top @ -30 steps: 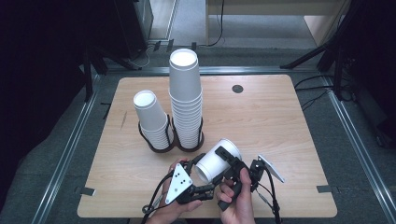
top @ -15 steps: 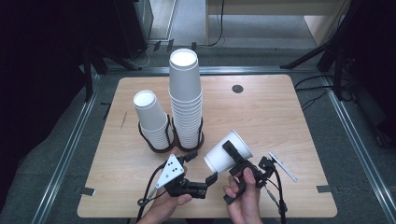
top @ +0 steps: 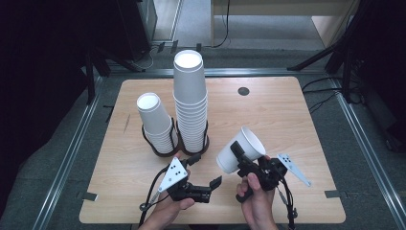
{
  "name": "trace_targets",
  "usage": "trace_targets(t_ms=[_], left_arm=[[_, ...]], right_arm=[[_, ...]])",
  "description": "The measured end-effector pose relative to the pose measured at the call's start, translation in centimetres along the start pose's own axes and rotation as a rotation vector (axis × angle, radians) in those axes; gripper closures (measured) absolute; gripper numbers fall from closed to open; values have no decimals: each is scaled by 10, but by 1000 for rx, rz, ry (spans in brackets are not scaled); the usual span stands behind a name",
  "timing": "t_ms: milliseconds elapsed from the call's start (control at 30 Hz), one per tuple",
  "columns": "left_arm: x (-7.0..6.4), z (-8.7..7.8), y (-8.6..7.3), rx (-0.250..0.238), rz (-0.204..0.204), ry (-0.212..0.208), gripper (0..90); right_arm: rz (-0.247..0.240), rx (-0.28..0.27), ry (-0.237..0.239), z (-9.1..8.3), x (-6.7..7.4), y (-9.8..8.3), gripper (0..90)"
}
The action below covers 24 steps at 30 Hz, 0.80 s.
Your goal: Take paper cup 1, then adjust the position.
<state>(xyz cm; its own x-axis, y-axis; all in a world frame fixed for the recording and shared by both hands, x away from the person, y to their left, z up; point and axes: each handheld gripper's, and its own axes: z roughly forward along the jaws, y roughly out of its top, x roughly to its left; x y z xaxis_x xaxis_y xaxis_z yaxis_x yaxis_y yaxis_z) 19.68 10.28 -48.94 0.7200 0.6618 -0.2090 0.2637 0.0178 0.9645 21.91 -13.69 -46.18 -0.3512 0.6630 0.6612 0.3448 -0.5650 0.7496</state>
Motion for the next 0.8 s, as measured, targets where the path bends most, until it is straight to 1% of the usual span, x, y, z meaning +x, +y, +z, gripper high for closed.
trace_targets(t_ms=[33, 67, 133, 167, 233, 267, 300, 333, 367, 400, 433, 467, 533, 600, 633, 667, 700, 733, 767, 800], left_arm=[[0, 0, 0, 0, -2, 1, 23], [1, 0, 0, 1, -2, 5, 23], [2, 0, 0, 1, -6, 8, 23], [2, 0, 0, 3, -7, 9, 23], [3, 0, 0, 7, -5, 12, 23], [3, 0, 0, 6, -5, 15, 23], [4, 0, 1, 6, -6, 16, 23], [4, 0, 1, 8, -6, 17, 23], [4, 0, 1, 7, -5, 17, 23], [4, 0, 1, 8, -5, 19, 23], [5, 0, 1, 8, -7, 19, 23], [5, 0, 1, 9, -7, 19, 23], [5, -1, 1, 9, -9, 21, 23], [6, 0, 1, 9, -13, 23, 23], [6, 0, 1, 9, -13, 23, 23], [7, 0, 1, 10, -14, 23, 23], [7, -1, 1, 10, -15, 24, 23], [8, -1, 1, 11, -15, 27, 23], [8, -1, 1, 11, -15, 27, 23], [8, -1, 1, 11, -15, 29, 23]], right_arm=[[-33, -5, -5, 0, 1, 1, 154], [-56, -7, -7, 0, 2, 1, 154], [-118, -8, 10, 0, 4, 2, 154], [-144, -8, 11, 1, 5, 2, 154], [-213, -6, -2, 2, 5, 2, 154], [-251, -8, 7, 3, 4, 2, 153], [-251, -8, 7, 3, 4, 2, 153], [-273, -21, 15, 4, 4, 2, 153], [-326, -52, 9, 6, 1, 1, 153], [-326, -52, 9, 6, 1, 1, 153], [-347, -69, 5, 7, 0, 1, 153], [-389, -94, -11, 8, -4, 3, 153], [-398, -102, -12, 8, -5, 4, 153], [-445, -126, -27, 9, -9, 7, 153], [-445, -126, -27, 9, -9, 7, 153], [-474, -134, -38, 10, -11, 9, 153], [-474, -134, -38, 10, -11, 9, 153], [-499, -137, -48, 11, -12, 10, 153], [-499, -137, -48, 11, -12, 10, 153], [-522, -138, -61, 12, -13, 10, 153]])
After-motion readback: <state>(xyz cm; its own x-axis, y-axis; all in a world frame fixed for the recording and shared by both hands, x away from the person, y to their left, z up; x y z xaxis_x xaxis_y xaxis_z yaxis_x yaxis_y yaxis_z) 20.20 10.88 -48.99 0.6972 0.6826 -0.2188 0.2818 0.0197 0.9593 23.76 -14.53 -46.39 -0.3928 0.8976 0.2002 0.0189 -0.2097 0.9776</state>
